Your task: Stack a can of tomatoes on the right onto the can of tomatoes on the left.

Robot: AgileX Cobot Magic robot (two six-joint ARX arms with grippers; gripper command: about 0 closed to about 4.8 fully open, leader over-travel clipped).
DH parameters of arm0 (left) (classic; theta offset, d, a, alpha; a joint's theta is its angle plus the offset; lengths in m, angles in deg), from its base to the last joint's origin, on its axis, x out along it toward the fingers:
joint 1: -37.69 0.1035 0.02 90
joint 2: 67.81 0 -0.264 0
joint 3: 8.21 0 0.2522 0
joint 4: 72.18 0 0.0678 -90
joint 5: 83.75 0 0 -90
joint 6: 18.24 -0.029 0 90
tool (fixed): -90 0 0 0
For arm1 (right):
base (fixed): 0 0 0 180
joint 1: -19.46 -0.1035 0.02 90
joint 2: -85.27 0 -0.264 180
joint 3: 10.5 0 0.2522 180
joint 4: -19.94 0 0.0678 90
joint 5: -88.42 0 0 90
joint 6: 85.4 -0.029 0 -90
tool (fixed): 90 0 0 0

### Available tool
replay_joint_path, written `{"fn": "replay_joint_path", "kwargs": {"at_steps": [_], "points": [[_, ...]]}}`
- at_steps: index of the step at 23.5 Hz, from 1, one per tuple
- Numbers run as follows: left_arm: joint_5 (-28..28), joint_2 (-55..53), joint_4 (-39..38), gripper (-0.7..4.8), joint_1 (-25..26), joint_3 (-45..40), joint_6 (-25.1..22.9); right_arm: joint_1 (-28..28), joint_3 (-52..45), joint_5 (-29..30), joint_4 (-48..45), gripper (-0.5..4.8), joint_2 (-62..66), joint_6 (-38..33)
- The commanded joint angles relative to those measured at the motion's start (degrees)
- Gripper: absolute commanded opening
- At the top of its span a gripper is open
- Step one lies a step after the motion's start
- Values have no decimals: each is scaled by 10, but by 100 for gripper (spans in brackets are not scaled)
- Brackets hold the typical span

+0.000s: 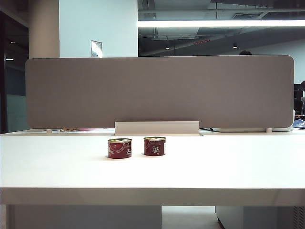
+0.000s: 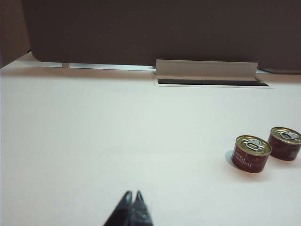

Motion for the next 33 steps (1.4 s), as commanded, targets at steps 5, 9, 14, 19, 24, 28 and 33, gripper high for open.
{"fn": "replay_joint_path", "kwargs": {"at_steps": [5, 9, 14, 19, 24, 28, 33], "points": [[-151, -1, -57, -6, 1, 2, 1, -1, -3, 116, -11, -1, -1, 0], [-225, -1, -83, -6, 0, 2, 1, -1, -3, 160, -15, -1, -1, 0], [-227, -1, -83, -6, 0, 2, 1, -9, -1, 179, -28, -1, -1, -12], [-216, -1, -82, -6, 0, 2, 1, -47, 40, 134, -57, -1, 6, -17], [-159, -1, -73, -6, 0, 2, 2, -74, 137, 102, -58, 0, 107, -10], [-150, -1, -66, -6, 0, 2, 1, -74, 183, 103, -78, 0, 201, -10], [-151, -1, -66, -6, 0, 2, 1, -84, 273, 124, -114, 0, 381, -8]]}}
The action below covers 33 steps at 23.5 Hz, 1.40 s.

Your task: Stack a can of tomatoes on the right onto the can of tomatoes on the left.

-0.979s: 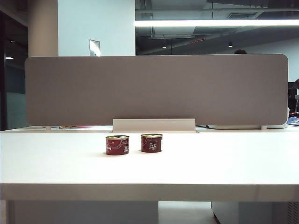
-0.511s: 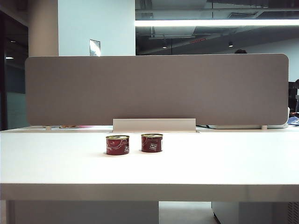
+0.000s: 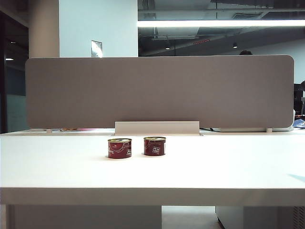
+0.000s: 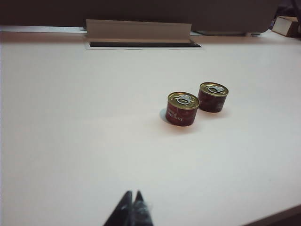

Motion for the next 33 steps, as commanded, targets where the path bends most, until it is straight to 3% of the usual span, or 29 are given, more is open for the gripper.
{"fn": "replay_joint_path", "kwargs": {"at_steps": [1, 5, 9, 12, 19, 23, 26, 33], "points": [[1, -1, 7, -6, 0, 2, 0, -16, 58, 15, -19, 0, 100, 3], [1, -1, 7, -6, 0, 2, 0, -39, 102, 15, -20, 0, 187, 5], [1, -1, 7, -6, 0, 2, 0, -91, 159, 14, -23, 3, 308, 57], [1, -1, 7, -6, 0, 2, 0, -126, 198, 14, -27, 96, 385, 73], [1, -1, 7, -6, 0, 2, 0, -175, 290, 14, -27, 248, 523, 75], [1, -1, 7, -6, 0, 2, 0, -192, 342, 11, -24, 295, 587, 75], [1, -1, 7, -6, 0, 2, 0, -208, 419, -11, 40, 417, 654, 75], [1, -1, 7, -6, 0, 2, 0, -213, 569, -45, 180, 435, 761, 75]]}}
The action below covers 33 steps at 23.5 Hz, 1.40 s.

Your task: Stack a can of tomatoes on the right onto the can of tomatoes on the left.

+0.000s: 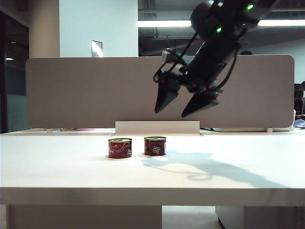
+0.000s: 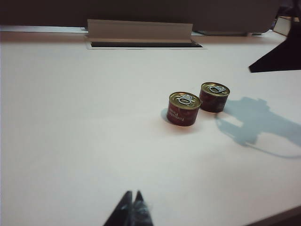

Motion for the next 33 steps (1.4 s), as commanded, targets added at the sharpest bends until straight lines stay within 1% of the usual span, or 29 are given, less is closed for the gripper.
{"fn": "replay_joint_path", "kwargs": {"at_steps": [1, 5, 8, 10, 11, 12, 17, 23, 33], "points": [[0, -1, 7, -6, 0, 2, 0, 0, 62, -19, 60, 435, 34, 2], [0, -1, 7, -6, 0, 2, 0, -7, 116, -31, 90, 437, 76, 3], [0, -1, 7, -6, 0, 2, 0, -20, 143, -45, 99, 445, 101, 23], [0, -1, 7, -6, 0, 2, 0, -26, 154, -52, 101, 448, 114, 36], [0, -1, 7, -6, 0, 2, 0, -32, 161, -63, 101, 474, 123, 38], [0, -1, 7, -6, 0, 2, 0, -34, 165, -68, 100, 479, 130, 39], [0, -1, 7, -6, 0, 2, 0, -46, 175, -108, 100, 479, 154, 45], [0, -1, 7, -6, 0, 2, 0, -47, 175, -120, 87, 479, 165, 45], [0, -1, 7, -6, 1, 2, -1, -47, 175, -118, 44, 479, 186, 26]]}}
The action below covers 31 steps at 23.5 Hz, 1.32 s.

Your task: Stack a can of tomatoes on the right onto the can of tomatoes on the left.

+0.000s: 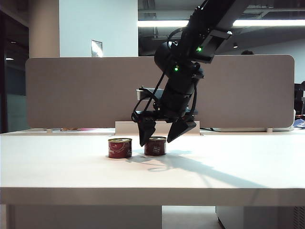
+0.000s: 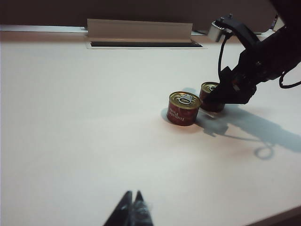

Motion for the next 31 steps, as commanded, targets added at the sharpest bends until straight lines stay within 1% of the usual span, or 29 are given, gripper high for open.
{"fn": "replay_joint_path", "kwargs": {"at_steps": [1, 9, 10, 11, 13, 18, 19, 27, 31], "points": [[0, 0, 7, -6, 1, 2, -1, 0, 3, -9, -17, 479, 1, -8], [0, 0, 7, -6, 1, 2, -1, 0, 3, -9, -16, 479, 8, -12], [0, 0, 7, -6, 1, 2, -1, 0, 3, -9, -16, 469, 8, -12], [0, 0, 7, -6, 1, 2, -1, 0, 3, -9, -17, 432, 8, -12], [0, 0, 7, -6, 1, 2, -1, 0, 3, -9, -17, 334, 8, -12], [0, 0, 7, -6, 1, 2, 0, 0, 3, -9, -18, 280, 8, -12], [0, 0, 7, -6, 0, 2, 0, 0, 3, -9, -18, 263, 8, -12], [0, 0, 7, -6, 1, 2, -1, -9, 28, -7, 8, 263, -22, -12], [0, 0, 7, -6, 1, 2, 0, -21, 62, -7, 45, 263, -22, -12]]}}
